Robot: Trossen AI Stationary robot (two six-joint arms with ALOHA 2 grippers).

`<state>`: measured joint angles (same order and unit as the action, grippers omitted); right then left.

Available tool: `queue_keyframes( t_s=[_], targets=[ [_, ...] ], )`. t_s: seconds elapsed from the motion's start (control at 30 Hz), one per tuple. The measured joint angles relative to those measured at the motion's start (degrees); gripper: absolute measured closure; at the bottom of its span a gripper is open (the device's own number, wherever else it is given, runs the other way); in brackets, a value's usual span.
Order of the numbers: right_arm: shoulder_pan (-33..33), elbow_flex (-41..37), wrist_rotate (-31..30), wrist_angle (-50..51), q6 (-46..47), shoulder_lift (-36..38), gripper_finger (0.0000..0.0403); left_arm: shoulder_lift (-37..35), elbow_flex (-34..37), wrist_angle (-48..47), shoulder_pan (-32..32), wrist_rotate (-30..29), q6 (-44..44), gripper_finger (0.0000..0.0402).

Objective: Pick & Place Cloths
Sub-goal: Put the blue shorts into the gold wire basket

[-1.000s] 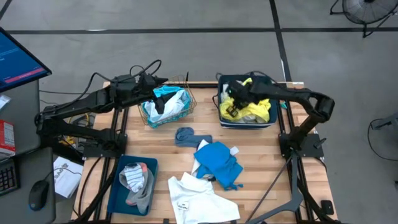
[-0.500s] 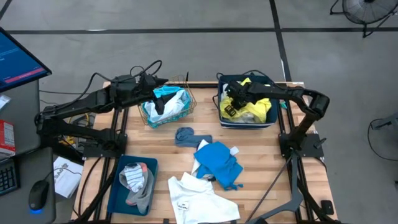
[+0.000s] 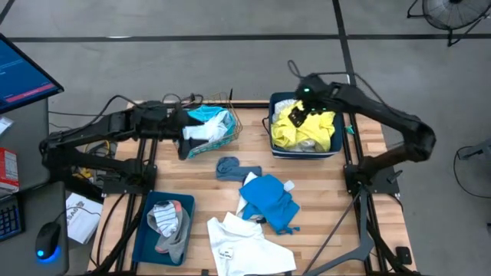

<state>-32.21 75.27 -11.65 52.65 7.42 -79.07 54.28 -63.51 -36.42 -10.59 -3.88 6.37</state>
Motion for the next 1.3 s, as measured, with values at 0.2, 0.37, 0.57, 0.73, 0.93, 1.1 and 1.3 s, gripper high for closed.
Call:
queue_keyframes(
  t_s=[0.2, 0.37, 0.57, 0.73, 0.93, 1.1, 1.3],
  targets=[
    [2.7, 0.3, 0.2, 0.7, 4.6, 9.5, 0.0126, 3.9, 0.0, 1.3, 6.4, -1.3, -3.4, 0.0078],
    [6.5, 0.3, 0.2, 1.6, 7.9, 14.3, 0.0127, 12.1, 0.0, 7.8, 8.4, -1.9, -7.5, 0.0078],
    [11.0, 0.3, 0.2, 3.3, 10.6, 17.2, 0.0127, 24.8, 0.0, 24.7, 8.5, 3.6, -10.9, 0.0078],
    [13.5, 0.3, 0.1, 5.4, 10.7, 18.0, 0.0127, 34.9, 0.0, 34.7, 10.3, 9.4, -13.8, 0.0078],
    [15.7, 0.3, 0.0, 6.6, 10.3, 18.0, 0.0127, 45.8, 0.0, 43.6, 15.0, 10.3, -16.8, 0.0078],
    [17.5, 0.3, 0.0, 6.7, 8.9, 18.0, 0.0127, 52.3, 0.0, 50.8, 19.8, 10.3, -18.2, 0.0078],
    [19.8, 0.4, 0.0, 7.0, 8.5, 18.0, 0.0127, 57.2, 0.0, 53.7, 23.5, 6.7, -19.8, 0.0078]
  ],
)
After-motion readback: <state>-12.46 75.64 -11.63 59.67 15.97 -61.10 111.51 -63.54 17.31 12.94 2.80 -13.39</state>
